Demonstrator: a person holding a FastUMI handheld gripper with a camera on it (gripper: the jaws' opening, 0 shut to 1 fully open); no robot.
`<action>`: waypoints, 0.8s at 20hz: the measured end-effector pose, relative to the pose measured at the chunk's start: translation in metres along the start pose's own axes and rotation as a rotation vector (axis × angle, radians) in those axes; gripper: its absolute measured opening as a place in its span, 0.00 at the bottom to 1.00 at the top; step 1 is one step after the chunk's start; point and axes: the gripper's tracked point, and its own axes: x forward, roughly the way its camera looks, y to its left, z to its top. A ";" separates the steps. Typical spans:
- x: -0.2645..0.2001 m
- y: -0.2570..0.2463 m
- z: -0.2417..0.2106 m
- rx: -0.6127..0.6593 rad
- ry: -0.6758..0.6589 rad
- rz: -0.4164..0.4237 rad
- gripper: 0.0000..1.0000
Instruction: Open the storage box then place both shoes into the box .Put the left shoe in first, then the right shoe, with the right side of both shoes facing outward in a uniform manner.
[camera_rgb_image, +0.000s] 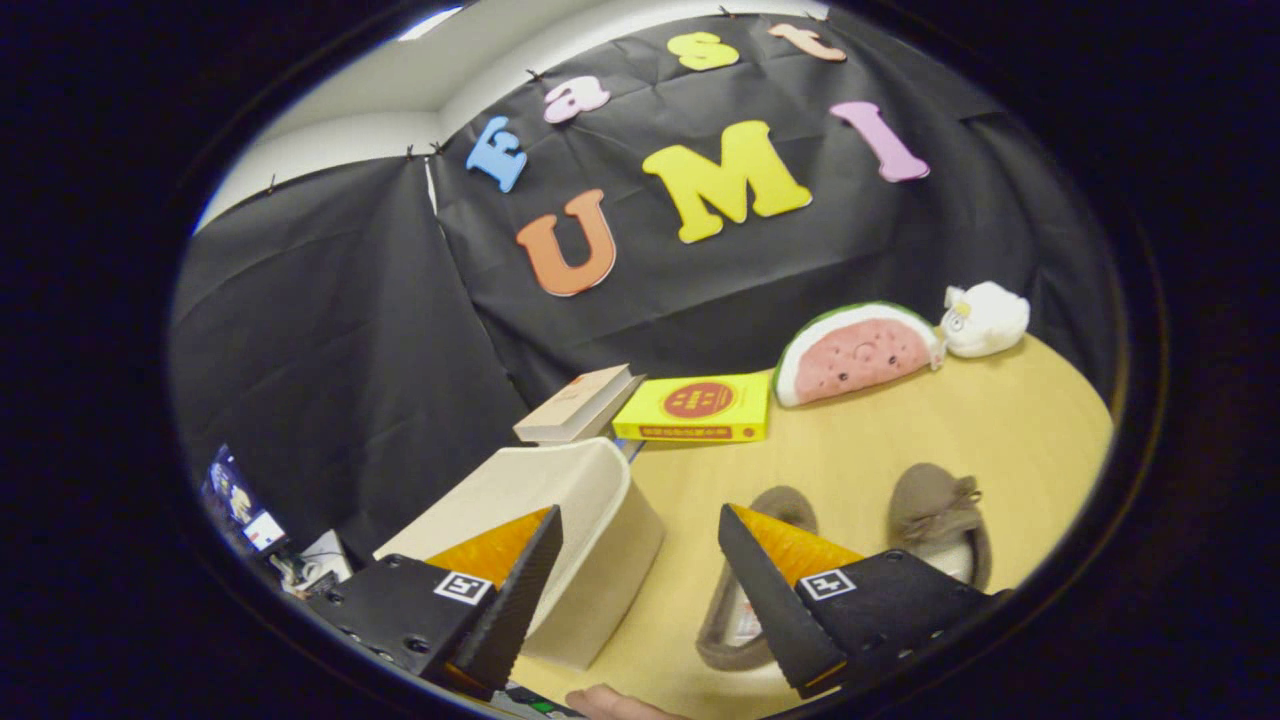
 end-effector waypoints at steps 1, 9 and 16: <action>0.013 0.004 -0.005 0.021 0.032 0.032 0.96; 0.066 0.033 -0.027 0.322 0.213 0.351 0.95; 0.079 0.047 -0.042 0.521 0.337 0.471 0.88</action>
